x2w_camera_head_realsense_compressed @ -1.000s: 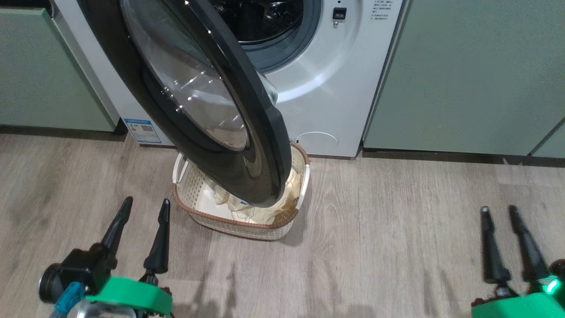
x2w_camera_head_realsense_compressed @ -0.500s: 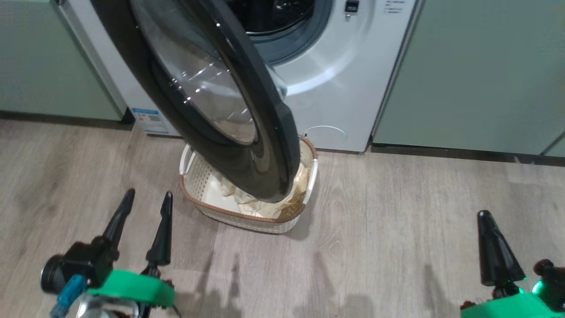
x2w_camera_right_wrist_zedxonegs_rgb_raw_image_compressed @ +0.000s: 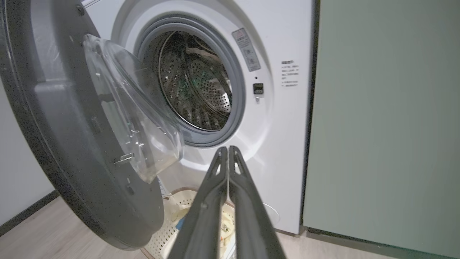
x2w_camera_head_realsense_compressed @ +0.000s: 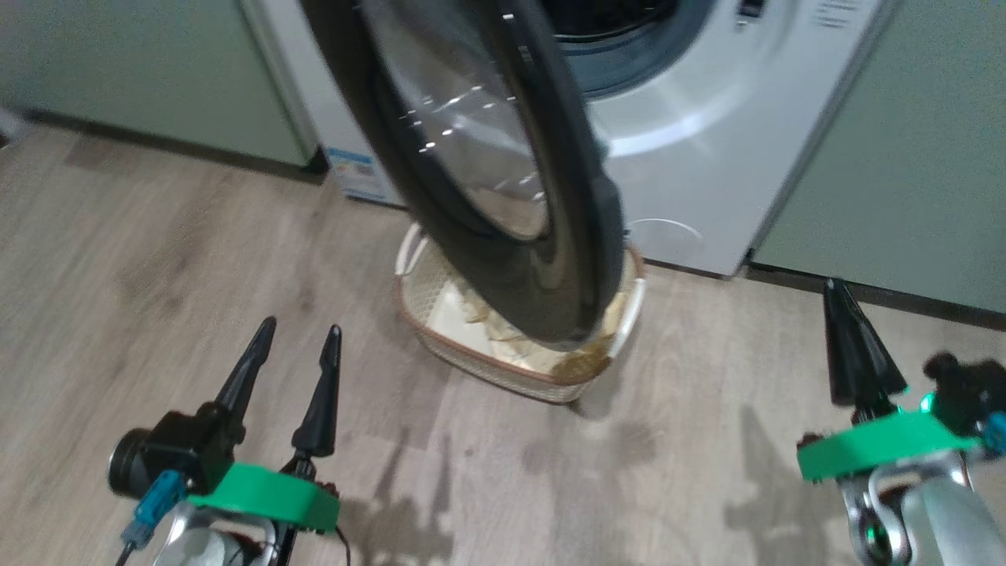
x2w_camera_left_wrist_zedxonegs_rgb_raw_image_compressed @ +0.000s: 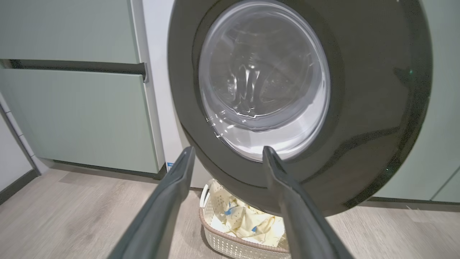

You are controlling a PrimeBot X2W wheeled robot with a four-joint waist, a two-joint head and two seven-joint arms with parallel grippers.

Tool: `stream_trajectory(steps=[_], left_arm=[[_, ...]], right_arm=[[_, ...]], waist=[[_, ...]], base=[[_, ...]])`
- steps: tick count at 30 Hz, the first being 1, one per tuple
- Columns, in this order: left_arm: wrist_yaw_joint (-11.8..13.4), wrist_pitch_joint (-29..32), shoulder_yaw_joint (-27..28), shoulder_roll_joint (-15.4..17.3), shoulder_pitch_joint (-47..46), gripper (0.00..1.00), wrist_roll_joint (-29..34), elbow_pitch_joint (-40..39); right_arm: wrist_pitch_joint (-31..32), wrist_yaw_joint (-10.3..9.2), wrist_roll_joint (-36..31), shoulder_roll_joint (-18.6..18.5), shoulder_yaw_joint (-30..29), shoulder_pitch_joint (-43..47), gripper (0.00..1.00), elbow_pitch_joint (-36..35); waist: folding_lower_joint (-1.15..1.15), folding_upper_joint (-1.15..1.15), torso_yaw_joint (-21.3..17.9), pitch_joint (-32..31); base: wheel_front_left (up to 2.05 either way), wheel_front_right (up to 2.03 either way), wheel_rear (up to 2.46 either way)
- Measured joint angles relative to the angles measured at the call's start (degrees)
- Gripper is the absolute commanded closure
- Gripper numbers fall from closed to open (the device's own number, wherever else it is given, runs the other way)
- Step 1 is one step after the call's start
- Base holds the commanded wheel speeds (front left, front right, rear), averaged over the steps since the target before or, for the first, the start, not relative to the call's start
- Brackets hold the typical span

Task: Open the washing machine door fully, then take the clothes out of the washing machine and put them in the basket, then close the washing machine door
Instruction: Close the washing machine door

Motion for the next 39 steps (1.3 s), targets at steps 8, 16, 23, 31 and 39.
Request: stream_trajectory(steps=[8, 16, 23, 31, 39], left_arm=[[-0.5, -0.6, -1.8, -1.3, -2.2, 0.0, 0.0, 1.6], [-1.1, -1.1, -2.2, -1.8, -2.8, 0.0, 0.0, 2.8], [-1.1, -1.2, -2.2, -1.8, -2.8, 0.0, 0.0, 2.8], [-1.1, -1.3, -2.2, -1.8, -2.8, 0.0, 0.5, 2.5], [-0.9, -1.5, -2.1, -1.7, -2.4, 0.0, 0.5, 1.6]], right_arm=[[0.0, 0.0, 1.4, -0.9, 1.3, -8.7, 1.0, 6.0], [0.0, 0.0, 2.0, -1.0, 0.8, -11.8, 1.0, 7.3], [0.0, 0.0, 2.8, -1.2, 1.9, -14.4, 1.0, 4.5], [-0.1, 0.0, 3.2, -1.6, 8.2, -23.1, 1.0, -9.4], [1.9, 0.0, 3.2, -2.9, 19.4, -22.3, 1.0, -15.9]], waist=[[0.0, 0.0, 5.5, 1.0], [0.0, 0.0, 8.8, 1.0], [0.0, 0.0, 8.9, 0.7], [0.0, 0.0, 8.5, -0.6], [-0.01, 0.0, 9.2, -1.7]], base=[[0.0, 0.0, 0.0], [0.0, 0.0, 0.0], [0.0, 0.0, 0.0], [0.0, 0.0, 0.0], [0.0, 0.0, 0.0]])
